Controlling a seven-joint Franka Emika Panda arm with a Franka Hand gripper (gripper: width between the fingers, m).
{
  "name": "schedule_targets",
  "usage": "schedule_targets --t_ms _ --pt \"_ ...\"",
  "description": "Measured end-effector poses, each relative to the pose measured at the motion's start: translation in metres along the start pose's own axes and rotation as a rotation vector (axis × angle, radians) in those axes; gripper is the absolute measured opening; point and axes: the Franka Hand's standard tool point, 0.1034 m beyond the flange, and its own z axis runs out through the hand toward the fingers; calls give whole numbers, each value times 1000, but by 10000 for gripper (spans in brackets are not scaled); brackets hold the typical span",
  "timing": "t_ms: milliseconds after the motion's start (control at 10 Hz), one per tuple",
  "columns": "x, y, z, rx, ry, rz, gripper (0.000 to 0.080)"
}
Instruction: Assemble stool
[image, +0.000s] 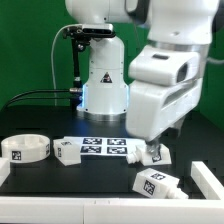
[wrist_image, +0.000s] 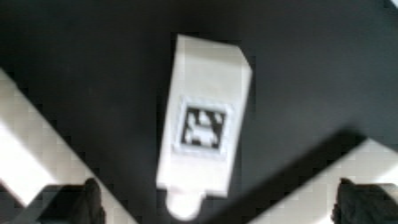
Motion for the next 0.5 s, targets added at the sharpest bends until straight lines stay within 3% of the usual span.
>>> schedule_targets --t_ms 200,500 --pt "-4 -4 19 -9 14 0 650" --pt "-3 -1 21 -18 25 2 650"
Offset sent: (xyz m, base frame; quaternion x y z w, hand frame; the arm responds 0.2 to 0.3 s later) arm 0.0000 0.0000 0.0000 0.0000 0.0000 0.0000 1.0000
